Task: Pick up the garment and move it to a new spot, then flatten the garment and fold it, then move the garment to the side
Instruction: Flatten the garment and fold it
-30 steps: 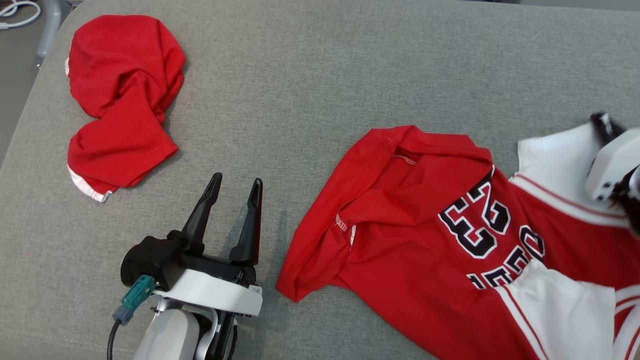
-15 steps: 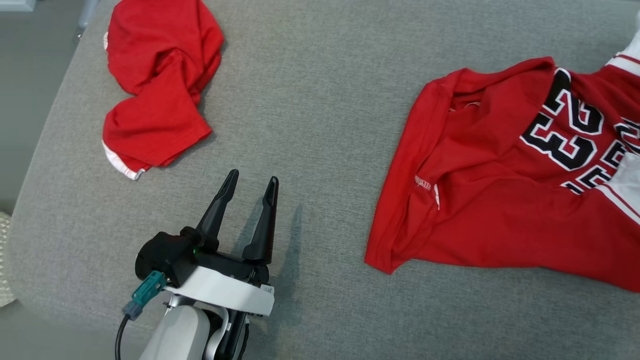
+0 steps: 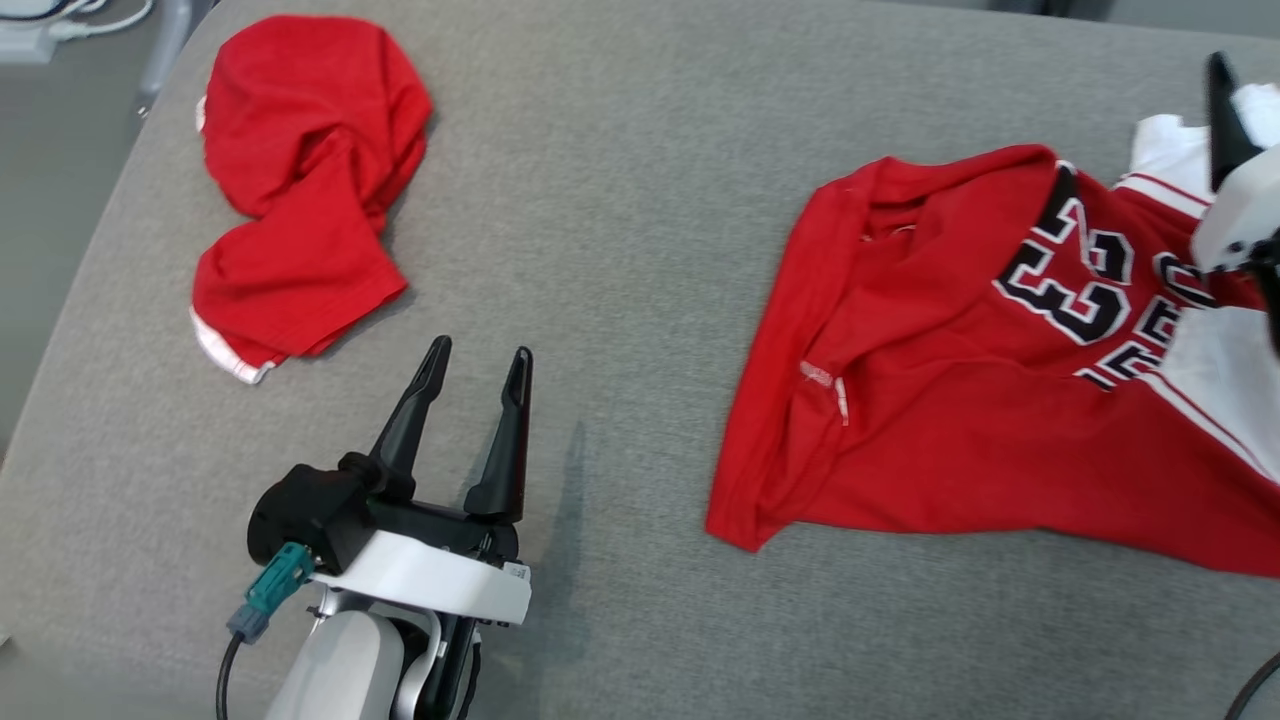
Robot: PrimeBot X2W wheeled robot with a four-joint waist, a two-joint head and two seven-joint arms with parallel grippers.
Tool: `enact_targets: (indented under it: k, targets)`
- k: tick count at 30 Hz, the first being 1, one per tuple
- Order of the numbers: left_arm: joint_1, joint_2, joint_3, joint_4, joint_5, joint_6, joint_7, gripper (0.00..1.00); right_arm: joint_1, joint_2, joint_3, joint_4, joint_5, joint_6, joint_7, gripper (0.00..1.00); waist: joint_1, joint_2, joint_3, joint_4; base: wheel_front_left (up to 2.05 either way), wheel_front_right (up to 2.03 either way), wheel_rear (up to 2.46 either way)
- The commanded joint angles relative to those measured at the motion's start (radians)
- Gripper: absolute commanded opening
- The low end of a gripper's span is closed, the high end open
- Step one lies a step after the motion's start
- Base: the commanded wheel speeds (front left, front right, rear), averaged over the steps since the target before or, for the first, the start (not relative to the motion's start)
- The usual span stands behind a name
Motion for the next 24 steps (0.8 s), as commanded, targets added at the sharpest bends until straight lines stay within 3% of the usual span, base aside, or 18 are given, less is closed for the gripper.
enact_targets:
  k: [1,7,13,20,24]
  targets:
    - [0.006,0.004,0.009,-0.003,0.008,0.001,-0.004,1.0,0.02,0.007,0.006,-0.013,0.012,-0.001,-0.013,1.0,0.0,0.0,-0.034,-0.041,0.0,0.0,0.0]
    - [0.028,0.004,0.026,-0.008,0.037,-0.004,-0.004,1.0,0.156,0.073,0.05,-0.141,0.102,-0.001,-0.039,1.0,0.0,0.0,-0.102,-0.147,0.0,0.0,0.0]
    - [0.052,0.004,0.018,0.011,0.054,-0.007,-0.004,1.0,0.372,0.106,-0.005,-0.36,0.181,-0.001,-0.042,1.0,0.0,0.0,-0.16,-0.248,0.0,0.0,0.0]
    - [0.048,0.004,-0.018,0.07,0.095,-0.019,-0.004,1.0,0.615,0.176,-0.101,-0.574,0.111,-0.001,-0.04,1.0,0.0,0.0,-0.177,-0.364,0.0,0.0,0.0]
    - [0.022,0.008,-0.057,0.204,0.152,-0.031,-0.004,1.0,0.694,0.233,-0.147,-0.647,0.085,-0.001,-0.038,1.0,0.0,0.0,-0.169,-0.427,0.0,0.0,0.0]
